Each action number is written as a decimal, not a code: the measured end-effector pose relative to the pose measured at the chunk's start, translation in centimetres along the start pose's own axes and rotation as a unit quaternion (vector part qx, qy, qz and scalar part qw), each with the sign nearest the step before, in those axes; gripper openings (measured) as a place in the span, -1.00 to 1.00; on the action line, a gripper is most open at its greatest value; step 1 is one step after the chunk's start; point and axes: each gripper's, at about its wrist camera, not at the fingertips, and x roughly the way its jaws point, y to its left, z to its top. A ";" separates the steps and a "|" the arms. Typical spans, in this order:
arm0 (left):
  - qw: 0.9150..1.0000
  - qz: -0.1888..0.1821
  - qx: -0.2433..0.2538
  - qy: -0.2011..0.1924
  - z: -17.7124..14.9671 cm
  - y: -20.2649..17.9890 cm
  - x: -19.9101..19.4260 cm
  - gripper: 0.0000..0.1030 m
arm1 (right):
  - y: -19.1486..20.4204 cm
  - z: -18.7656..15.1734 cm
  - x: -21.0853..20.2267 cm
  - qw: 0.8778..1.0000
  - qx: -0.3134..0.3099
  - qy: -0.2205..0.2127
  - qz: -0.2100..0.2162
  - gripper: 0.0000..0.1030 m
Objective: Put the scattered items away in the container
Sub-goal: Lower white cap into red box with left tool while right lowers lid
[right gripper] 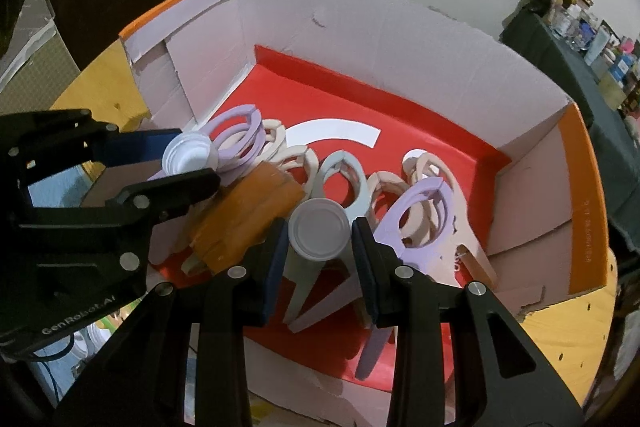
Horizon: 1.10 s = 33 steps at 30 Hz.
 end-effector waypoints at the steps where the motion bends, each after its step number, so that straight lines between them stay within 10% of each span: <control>1: 1.000 0.000 0.000 0.000 0.0 0.1 0.0 -0.34 | 0.1 -0.1 0.1 1.000 -0.001 0.001 -0.001 -0.39; 33: 1.000 -0.001 -0.002 0.006 -0.1 0.4 -0.1 -0.30 | 0.3 -0.1 0.6 1.000 0.006 0.013 0.003 -0.31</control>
